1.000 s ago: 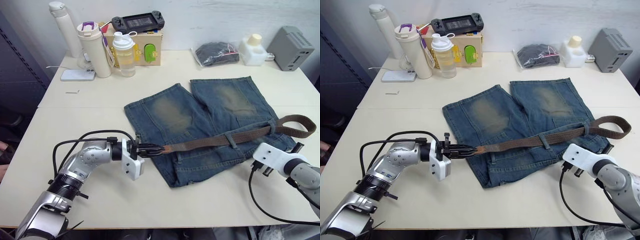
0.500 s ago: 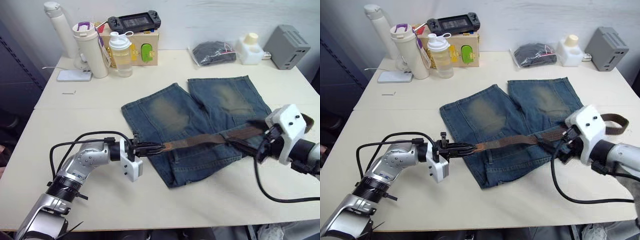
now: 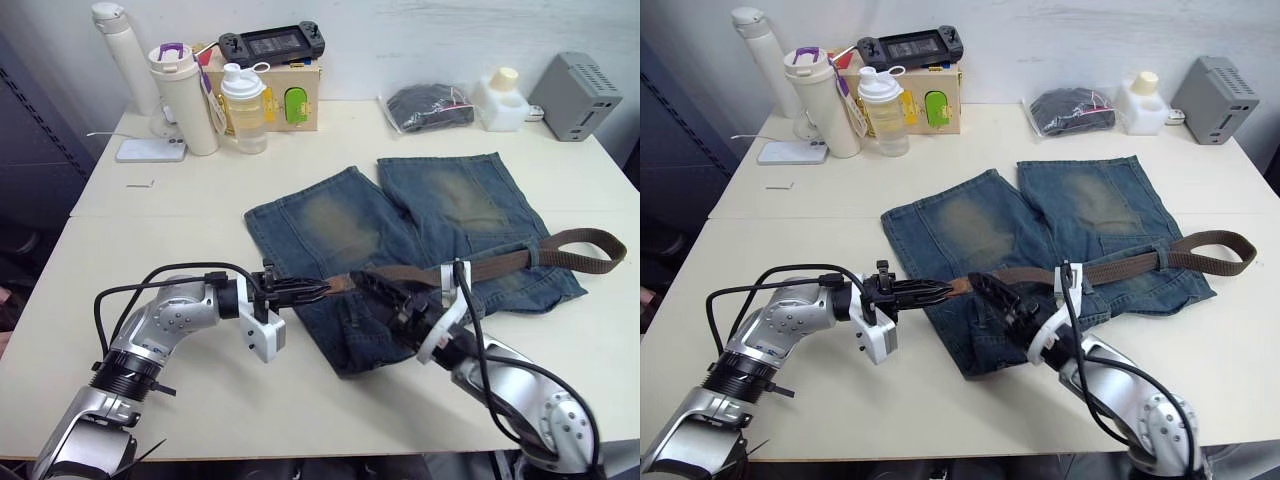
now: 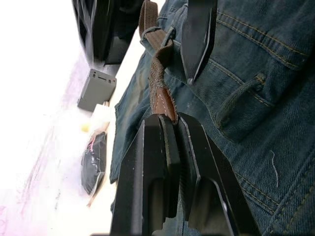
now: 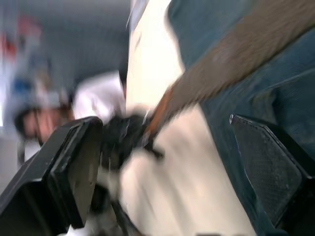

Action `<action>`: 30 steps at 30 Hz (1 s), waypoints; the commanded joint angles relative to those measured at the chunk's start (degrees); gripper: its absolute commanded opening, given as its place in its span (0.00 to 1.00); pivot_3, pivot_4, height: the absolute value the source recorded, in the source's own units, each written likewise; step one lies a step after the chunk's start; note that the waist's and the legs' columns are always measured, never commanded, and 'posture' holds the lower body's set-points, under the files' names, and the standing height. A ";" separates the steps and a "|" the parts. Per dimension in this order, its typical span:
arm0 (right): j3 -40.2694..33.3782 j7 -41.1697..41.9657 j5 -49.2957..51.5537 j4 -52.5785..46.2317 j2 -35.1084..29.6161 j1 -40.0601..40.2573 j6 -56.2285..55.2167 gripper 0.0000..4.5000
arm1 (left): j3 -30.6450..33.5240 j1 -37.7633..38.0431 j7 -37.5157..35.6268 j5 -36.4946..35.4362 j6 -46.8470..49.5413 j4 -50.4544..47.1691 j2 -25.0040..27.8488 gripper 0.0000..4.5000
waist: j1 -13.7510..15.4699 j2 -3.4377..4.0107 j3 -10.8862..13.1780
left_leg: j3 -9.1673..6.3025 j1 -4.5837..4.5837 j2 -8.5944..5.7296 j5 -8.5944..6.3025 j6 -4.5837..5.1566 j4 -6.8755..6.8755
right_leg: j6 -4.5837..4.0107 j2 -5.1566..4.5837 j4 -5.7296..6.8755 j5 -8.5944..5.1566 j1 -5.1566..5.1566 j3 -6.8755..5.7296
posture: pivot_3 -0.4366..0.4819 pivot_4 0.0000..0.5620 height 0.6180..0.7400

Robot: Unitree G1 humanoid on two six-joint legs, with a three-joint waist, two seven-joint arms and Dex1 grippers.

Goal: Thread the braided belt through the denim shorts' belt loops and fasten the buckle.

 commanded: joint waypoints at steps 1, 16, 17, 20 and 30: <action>-1.51 -13.33 1.48 -0.12 10.97 -1.40 -9.99 0.99 | 0.85 -0.30 1.21 0.38 -0.88 -2.58 0.34 0.00 | 0.05 0.00 0.00 | 0.00 0.00 -0.02 0.00 0.01 0.01 | 0.01 0.02 0.01 0.00 -0.01 0.01 | 0.48 0.27 0.59; -4.02 -17.83 1.48 0.17 14.01 -3.09 -11.53 0.15 | 0.03 -0.82 0.75 0.50 -0.08 -2.65 0.31 0.00 | -1.20 0.03 -0.01 | 0.08 -0.06 -0.05 -0.05 0.11 -0.09 | -0.02 0.04 0.32 -0.02 -0.37 0.17 | 0.48 0.27 0.59; -4.23 -17.79 1.48 0.28 14.03 -3.21 -11.46 0.09 | -0.05 -0.80 0.68 0.35 -0.08 -2.63 0.31 0.00 | -1.20 0.03 -0.01 | 0.10 -0.07 -0.05 -0.05 0.12 -0.09 | -0.02 0.04 0.32 -0.02 -0.38 0.18 | 0.48 0.27 0.59; -4.93 -17.00 1.48 0.95 13.02 -3.73 -10.97 0.00 | -0.43 0.20 -0.73 -4.17 2.60 -3.89 0.35 0.09 | -1.21 0.03 -0.01 | 0.15 -0.08 -0.05 -0.06 0.14 -0.09 | -0.02 0.04 0.36 -0.02 -0.45 0.24 | 0.48 0.27 0.59; -11.19 -4.72 -5.07 2.41 0.27 -0.94 -6.71 0.00 | 3.35 13.15 -12.04 -29.40 35.31 -19.23 7.43 0.71 | -1.52 0.08 0.00 | 0.24 -0.26 0.00 -0.07 0.15 -0.09 | -0.05 -0.02 0.36 -0.03 -0.70 0.32 | 0.48 0.27 0.59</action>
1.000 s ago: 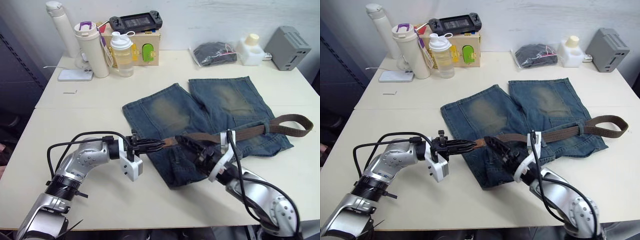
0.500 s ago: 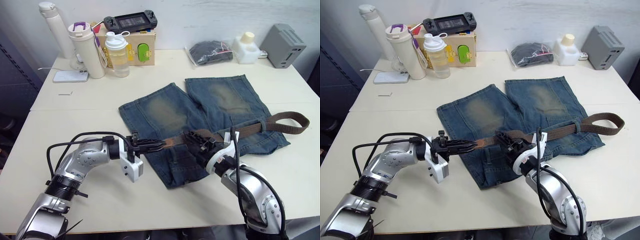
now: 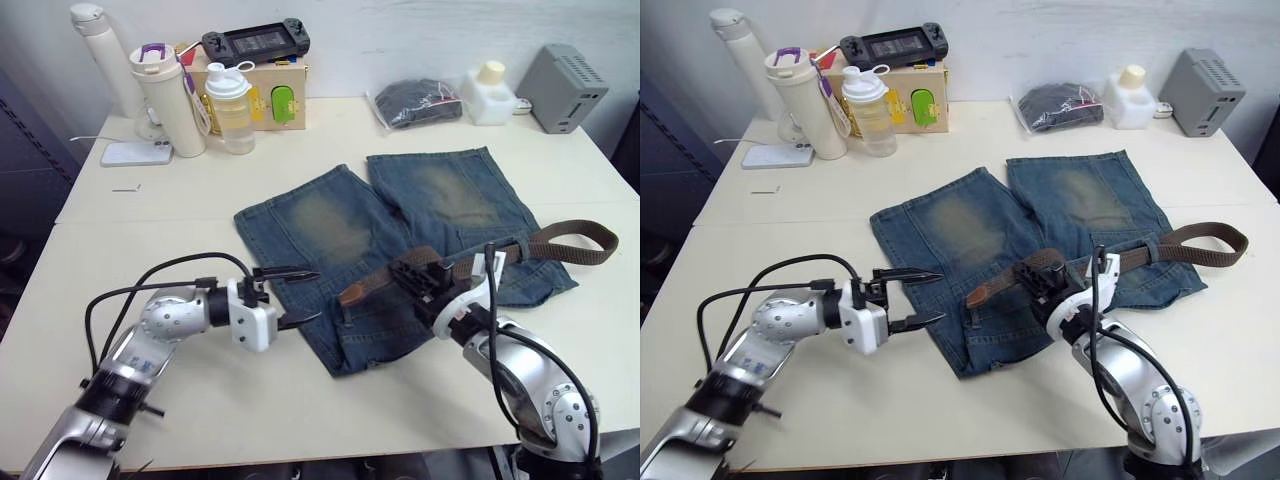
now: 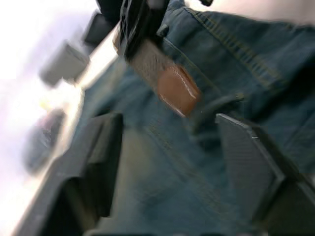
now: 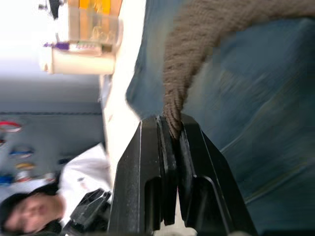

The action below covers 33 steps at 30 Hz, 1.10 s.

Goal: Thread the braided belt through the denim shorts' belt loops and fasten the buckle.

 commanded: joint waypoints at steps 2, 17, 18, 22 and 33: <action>-4.70 7.37 -3.85 1.08 -4.64 1.56 1.77 0.00 | 4.20 5.44 -3.82 -10.00 14.34 -8.79 4.08 0.71 | 0.10 0.01 0.00 | 0.00 0.01 0.01 0.00 0.00 0.03 | -0.01 0.00 -0.03 0.00 0.04 0.02 | 0.48 0.27 0.59; 5.78 14.75 -22.14 5.05 1.42 -0.19 6.13 0.00 | 7.25 7.16 -4.28 -10.06 25.07 -14.10 0.84 0.71 | 0.26 0.11 0.01 | 0.01 0.05 0.01 -0.01 0.01 0.02 | -0.03 0.04 -0.05 -0.02 0.08 0.01 | 0.48 0.27 0.59; 6.65 15.09 -23.19 5.46 2.16 -0.61 6.57 0.00 | 7.15 6.85 -4.29 -9.90 25.18 -13.99 0.52 0.71 | 0.26 0.11 0.01 | 0.01 0.05 0.01 -0.01 0.01 0.02 | -0.03 0.05 -0.05 -0.02 0.08 0.01 | 0.48 0.27 0.59; 10.02 15.80 -26.40 7.54 4.44 -2.58 9.28 0.00 | 6.39 5.51 -4.58 -8.45 24.57 -12.85 -1.02 0.71 | 0.18 0.11 0.01 | 0.01 0.05 0.01 -0.01 0.00 0.02 | -0.03 0.07 -0.04 -0.02 0.06 0.00 | 0.48 0.27 0.59; 11.18 14.40 -26.87 11.29 9.57 -4.20 15.11 0.00 | 1.09 2.39 -6.36 8.92 -0.08 -0.78 -1.22 0.71 | -0.80 0.03 -0.10 | 0.05 0.10 0.05 -0.03 -0.04 -0.05 | -0.10 0.13 0.00 -0.05 0.04 -0.03 | 0.48 0.27 0.59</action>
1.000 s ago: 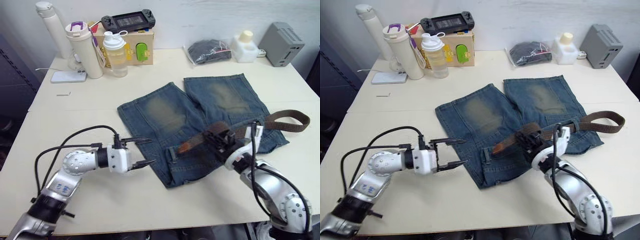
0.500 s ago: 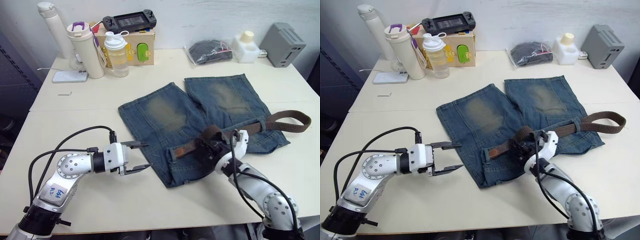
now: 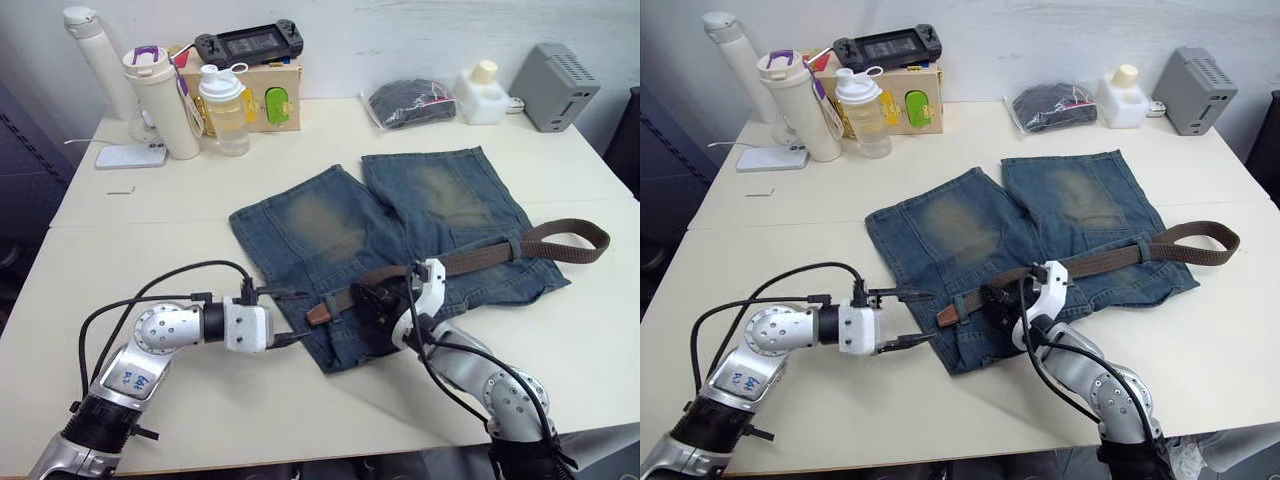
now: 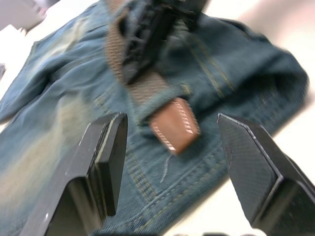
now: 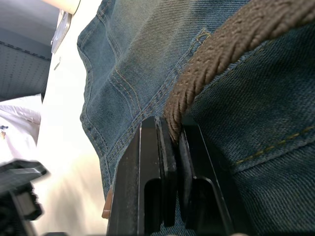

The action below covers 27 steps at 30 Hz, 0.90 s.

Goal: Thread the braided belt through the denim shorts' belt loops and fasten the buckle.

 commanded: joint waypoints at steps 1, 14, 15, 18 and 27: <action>0.81 -0.44 1.31 1.54 1.82 0.75 2.61 0.00 | -0.12 -1.10 1.33 4.19 -7.10 2.76 0.14 0.71 | -0.38 -0.01 -0.01 | 0.00 0.01 0.01 -0.01 -0.01 -0.01 | -0.01 -0.01 0.00 0.00 0.00 0.00 | 0.48 0.27 0.59; -0.56 -0.85 0.64 1.29 4.47 0.86 4.57 0.00 | -1.74 -4.94 9.17 15.73 -17.21 10.03 -2.36 0.71 | -0.70 -0.09 -0.11 | 0.01 0.02 0.03 -0.03 -0.04 -0.05 | -0.01 -0.03 0.07 -0.01 -0.06 -0.03 | 0.48 0.27 0.59; -0.65 -0.85 0.61 1.28 4.62 0.84 4.63 0.00 | -1.81 -5.04 9.49 16.02 -17.36 10.29 -2.40 0.71 | -0.70 -0.09 -0.11 | 0.01 0.02 0.04 -0.03 -0.04 -0.05 | -0.01 -0.03 0.08 -0.01 -0.06 -0.03 | 0.48 0.27 0.59; -0.89 -0.86 0.49 1.30 5.04 0.81 4.89 0.00 | -1.98 -5.19 10.05 16.22 -17.52 10.51 -2.52 0.66 | -0.69 -0.09 -0.12 | 0.01 0.03 0.05 -0.03 -0.05 -0.05 | -0.01 -0.03 0.08 -0.01 -0.06 -0.03 | 0.48 0.27 0.59; -1.16 -0.82 0.30 1.71 5.63 0.54 5.28 0.00 | -2.26 -5.28 11.93 17.93 -18.65 11.34 -2.20 0.01 | -0.63 -0.10 -0.22 | 0.01 0.03 0.04 -0.03 -0.05 -0.05 | -0.01 -0.05 0.09 -0.01 -0.06 -0.03 | 0.48 0.27 0.59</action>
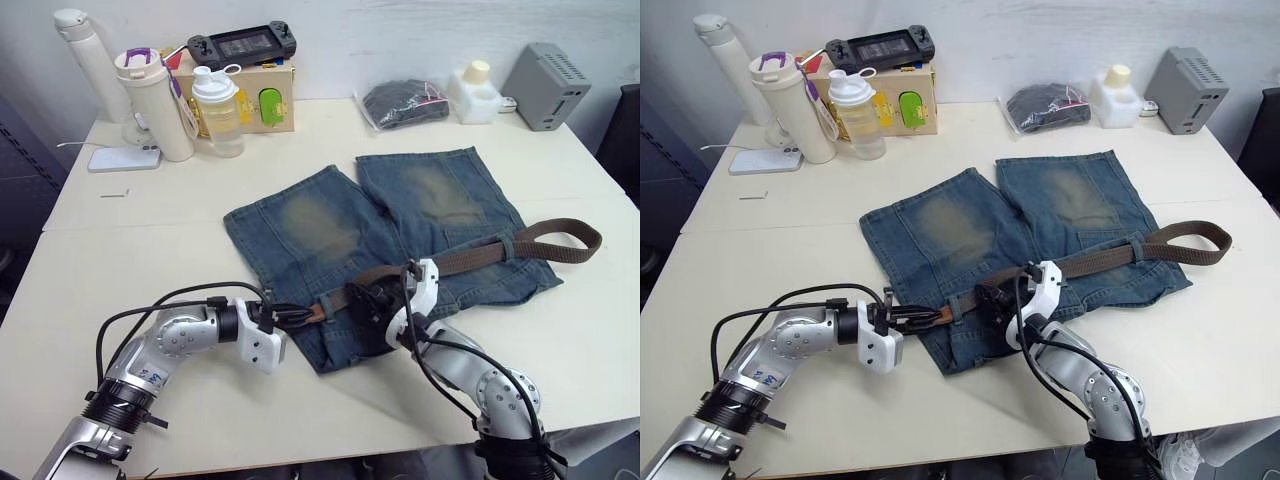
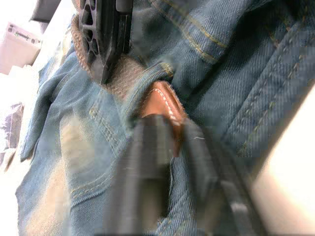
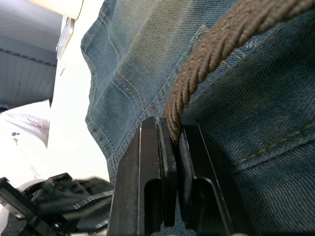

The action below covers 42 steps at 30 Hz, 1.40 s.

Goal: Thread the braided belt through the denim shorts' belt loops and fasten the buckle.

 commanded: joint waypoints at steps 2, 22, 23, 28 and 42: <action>1.29 0.25 0.58 1.11 1.09 0.86 1.98 0.00 | -0.15 -0.16 1.38 0.92 -0.83 -0.24 0.28 0.01 | 0.02 -0.02 -0.01 | 0.00 0.00 0.00 0.00 0.00 0.00 | 0.00 0.00 0.00 0.00 0.00 0.00 | 0.48 0.27 0.59; -10.56 1.89 15.79 -13.63 -21.44 2.48 4.50 1.00 | 0.08 -1.10 4.21 1.47 -2.35 0.79 0.30 0.00 | 0.62 0.01 0.02 | 0.03 -0.11 -0.06 -0.02 0.06 0.07 | 0.01 -0.13 -0.06 0.00 -0.02 -0.02 | 0.48 0.27 0.59; -11.29 3.26 15.16 -14.77 -24.62 3.17 5.33 1.00 | 0.07 -1.13 4.27 1.45 -2.47 0.90 0.32 0.00 | 0.80 0.01 0.02 | 0.03 -0.11 -0.04 -0.02 0.06 0.07 | 0.01 -0.15 -0.10 0.00 -0.01 -0.02 | 0.48 0.27 0.59; -14.91 9.59 6.05 -16.84 -37.92 6.84 7.49 0.81 | -0.15 -1.76 4.67 1.49 -3.26 2.23 0.16 0.00 | 1.53 -0.01 0.02 | 0.14 -0.11 0.07 -0.02 0.06 0.08 | 0.01 -0.19 -0.16 0.00 0.01 -0.01 | 0.48 0.27 0.59; -1.47 15.27 -23.60 -12.54 -35.91 7.58 10.18 0.02 | 3.09 0.33 6.00 0.25 -5.67 4.77 4.31 0.00 | 1.45 -0.22 -0.10 | 0.10 0.04 0.12 -0.02 0.03 0.12 | 0.02 -0.16 -0.31 0.01 0.29 -0.11 | 0.48 0.27 0.59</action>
